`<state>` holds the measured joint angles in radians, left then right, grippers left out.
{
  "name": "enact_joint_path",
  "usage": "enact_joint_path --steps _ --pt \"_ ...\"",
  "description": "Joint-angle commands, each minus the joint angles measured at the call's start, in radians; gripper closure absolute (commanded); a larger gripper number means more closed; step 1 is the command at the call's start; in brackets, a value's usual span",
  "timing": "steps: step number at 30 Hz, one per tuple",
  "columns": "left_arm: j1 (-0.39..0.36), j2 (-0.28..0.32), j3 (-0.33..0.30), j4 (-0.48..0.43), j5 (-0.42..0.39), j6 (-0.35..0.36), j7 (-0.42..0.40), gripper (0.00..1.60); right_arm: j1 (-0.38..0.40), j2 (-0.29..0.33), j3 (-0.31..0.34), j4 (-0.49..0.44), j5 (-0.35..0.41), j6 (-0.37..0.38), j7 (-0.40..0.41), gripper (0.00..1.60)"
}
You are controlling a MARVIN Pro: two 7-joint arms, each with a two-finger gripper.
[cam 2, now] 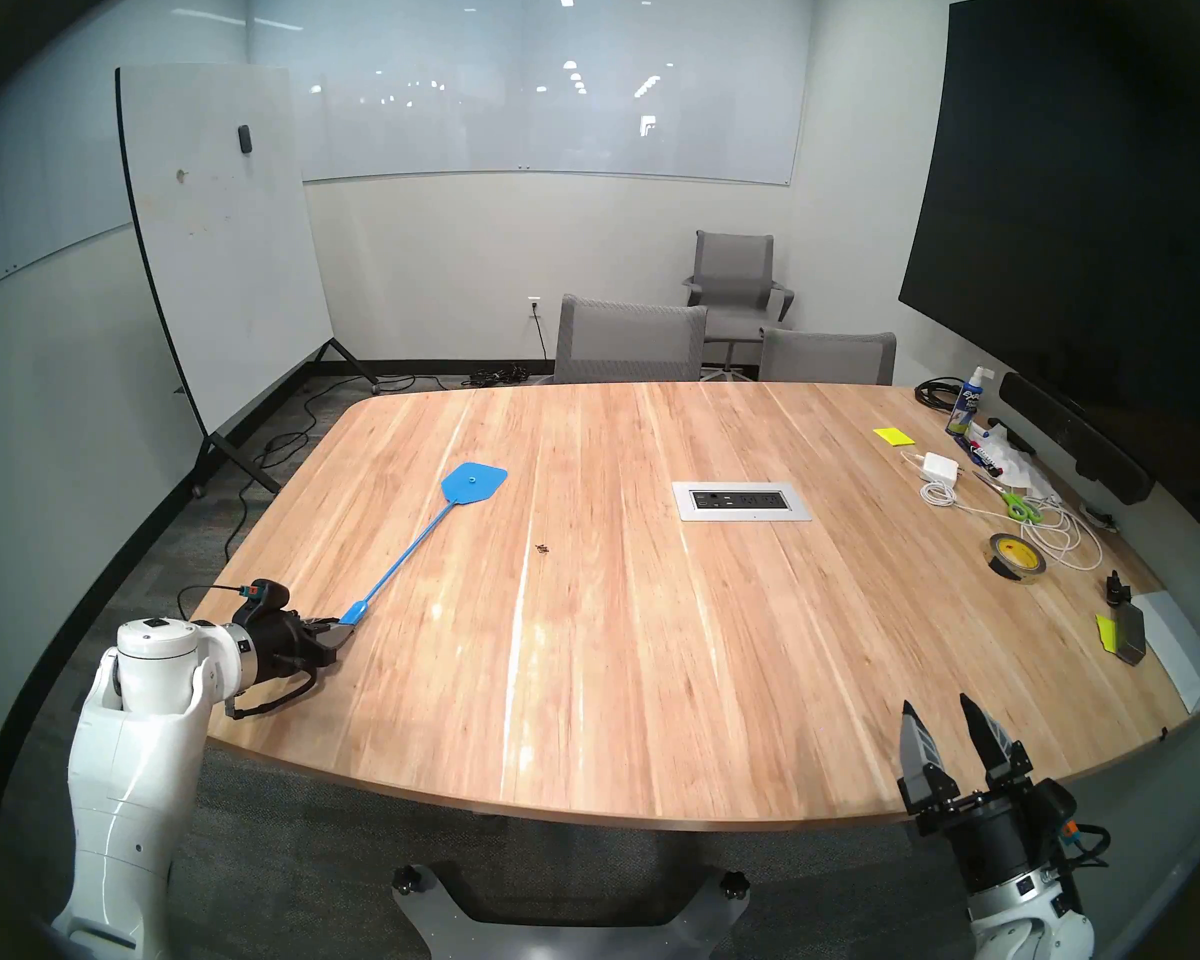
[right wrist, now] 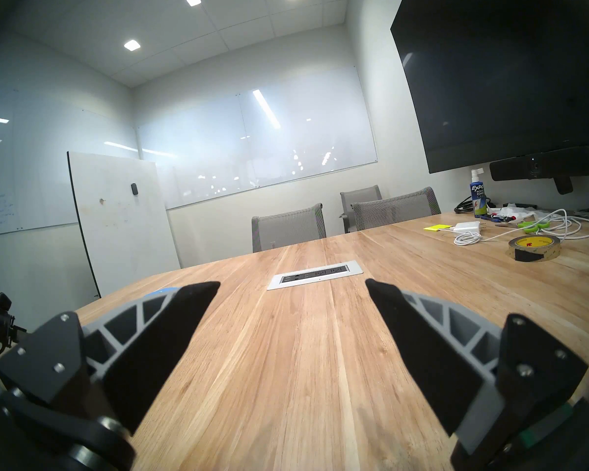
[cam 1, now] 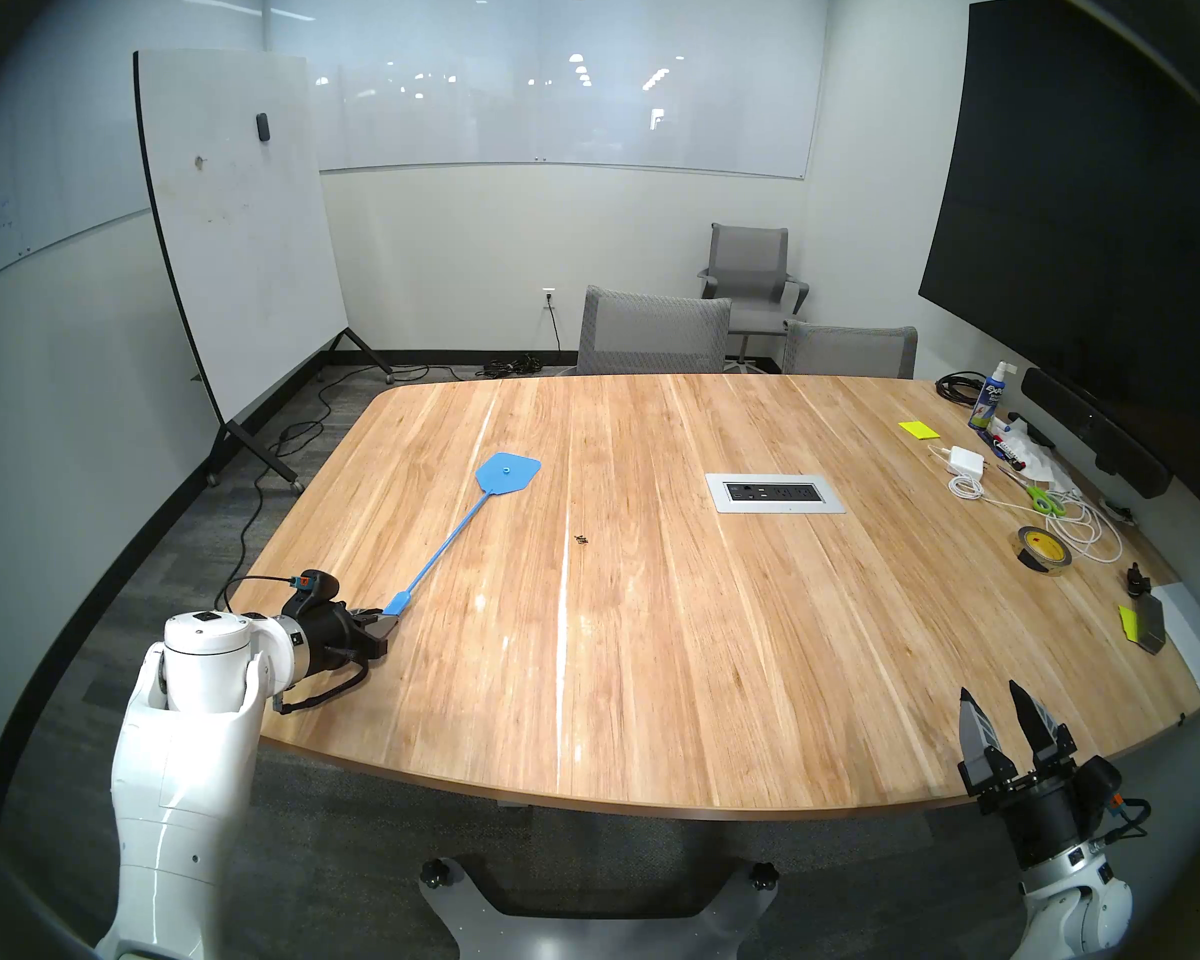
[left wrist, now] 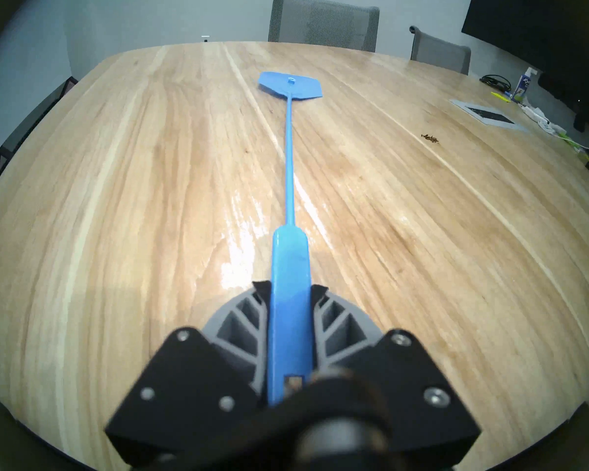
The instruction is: Swat a bug on table
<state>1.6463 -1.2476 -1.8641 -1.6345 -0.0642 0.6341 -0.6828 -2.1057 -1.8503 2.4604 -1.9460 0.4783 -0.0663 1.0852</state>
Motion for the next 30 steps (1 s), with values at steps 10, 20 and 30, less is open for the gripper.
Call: enact_joint_path --steps 10,20,30 --pt "0.03 -0.016 -0.029 -0.104 -0.028 0.013 -0.031 1.6 -0.001 0.002 -0.001 -0.015 0.006 -0.001 -0.001 0.0" --pt "0.045 -0.037 -0.049 -0.142 -0.047 0.024 -0.044 1.6 -0.001 0.002 -0.001 -0.015 0.006 -0.001 -0.001 0.0" --pt "0.056 -0.052 -0.062 -0.174 -0.053 0.035 -0.051 1.6 -0.001 0.002 -0.001 -0.015 0.006 -0.001 -0.001 0.0"
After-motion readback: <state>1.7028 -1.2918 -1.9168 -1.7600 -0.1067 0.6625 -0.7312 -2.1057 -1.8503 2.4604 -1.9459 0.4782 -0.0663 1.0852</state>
